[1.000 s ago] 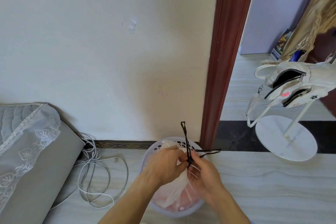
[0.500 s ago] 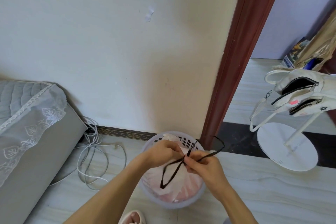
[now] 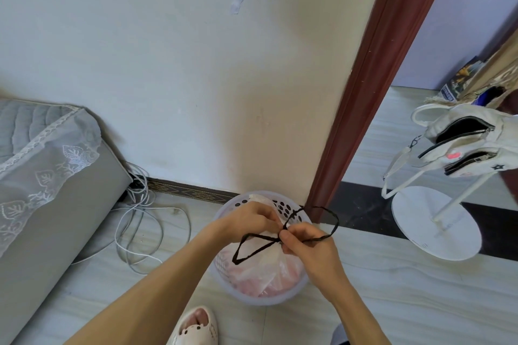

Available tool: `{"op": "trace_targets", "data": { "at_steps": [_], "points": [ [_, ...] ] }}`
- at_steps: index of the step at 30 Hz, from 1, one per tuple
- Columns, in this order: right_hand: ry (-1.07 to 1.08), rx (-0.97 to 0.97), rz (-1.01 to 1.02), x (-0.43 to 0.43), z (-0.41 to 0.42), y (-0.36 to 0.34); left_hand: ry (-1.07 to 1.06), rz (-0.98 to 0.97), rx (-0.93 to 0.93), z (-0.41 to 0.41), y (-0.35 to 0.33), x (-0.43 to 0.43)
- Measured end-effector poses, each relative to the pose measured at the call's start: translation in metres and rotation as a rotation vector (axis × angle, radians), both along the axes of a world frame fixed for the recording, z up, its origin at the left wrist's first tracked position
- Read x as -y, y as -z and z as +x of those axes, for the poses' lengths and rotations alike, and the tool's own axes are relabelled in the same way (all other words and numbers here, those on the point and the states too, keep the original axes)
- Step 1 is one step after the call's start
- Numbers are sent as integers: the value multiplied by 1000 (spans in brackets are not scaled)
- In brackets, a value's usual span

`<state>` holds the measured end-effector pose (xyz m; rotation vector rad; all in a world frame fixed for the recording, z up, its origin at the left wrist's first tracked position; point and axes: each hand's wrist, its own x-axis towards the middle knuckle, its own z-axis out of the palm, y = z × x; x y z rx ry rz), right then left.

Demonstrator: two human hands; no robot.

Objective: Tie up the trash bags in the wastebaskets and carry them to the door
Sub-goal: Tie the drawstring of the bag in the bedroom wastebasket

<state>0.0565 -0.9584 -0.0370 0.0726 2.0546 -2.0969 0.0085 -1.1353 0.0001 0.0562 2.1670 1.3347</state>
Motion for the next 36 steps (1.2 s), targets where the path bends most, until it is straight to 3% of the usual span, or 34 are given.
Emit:
{"op": "trace_targets", "data": {
  "at_steps": [7, 12, 14, 20, 25, 30, 36],
  "points": [
    [17, -72, 199, -6, 0, 2, -13, -42, -28, 0, 5, -1],
    [-145, -327, 681, -5, -7, -2, 30, -188, -103, 2, 11, -2],
    [-121, -384, 751, -2, -9, 0, 23, -200, -112, 3, 9, -2],
    [149, -351, 484, 9, -13, -3, -164, 95, 27, 4, -3, -5],
    [217, -364, 304, 14, -10, -11, -128, 134, 11, 9, -3, -1],
    [233, -147, 96, 15, -16, -12, -160, 157, -20, 8, -4, 0],
    [183, -21, -42, 9, -18, -6, -130, 102, -64, 8, -5, 0]
  ]
}}
